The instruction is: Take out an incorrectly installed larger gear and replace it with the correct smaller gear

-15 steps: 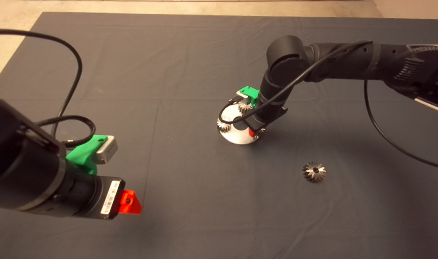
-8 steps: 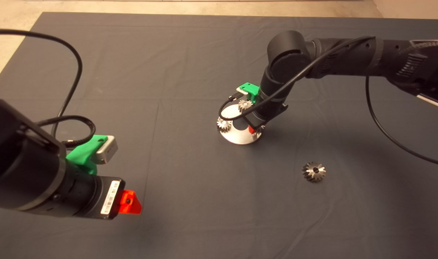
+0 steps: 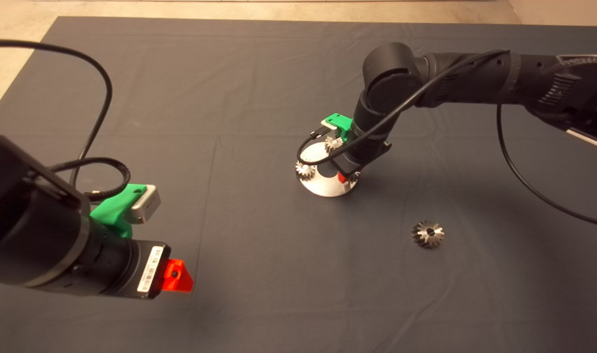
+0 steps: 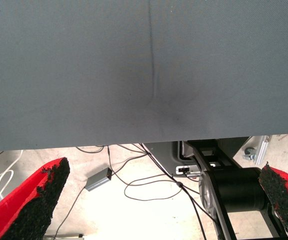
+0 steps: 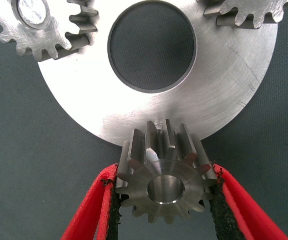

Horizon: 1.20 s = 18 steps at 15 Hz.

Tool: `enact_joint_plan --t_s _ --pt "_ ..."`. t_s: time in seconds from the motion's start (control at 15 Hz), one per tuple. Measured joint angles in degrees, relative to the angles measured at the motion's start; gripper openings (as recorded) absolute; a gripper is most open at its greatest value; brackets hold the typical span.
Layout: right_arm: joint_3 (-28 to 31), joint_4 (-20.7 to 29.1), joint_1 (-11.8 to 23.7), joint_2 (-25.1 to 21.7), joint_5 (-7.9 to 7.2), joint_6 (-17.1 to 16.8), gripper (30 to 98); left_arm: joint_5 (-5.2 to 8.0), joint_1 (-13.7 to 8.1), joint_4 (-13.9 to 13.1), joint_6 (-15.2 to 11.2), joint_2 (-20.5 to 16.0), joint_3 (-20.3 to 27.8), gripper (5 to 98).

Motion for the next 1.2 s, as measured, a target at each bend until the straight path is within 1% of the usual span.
enact_joint_plan --t_s 1.2 --pt "0.0 -0.09 -0.01 -0.37 -0.01 -0.01 39.5 0.0 0.0 0.0 0.0 -0.02 0.0 98.2"
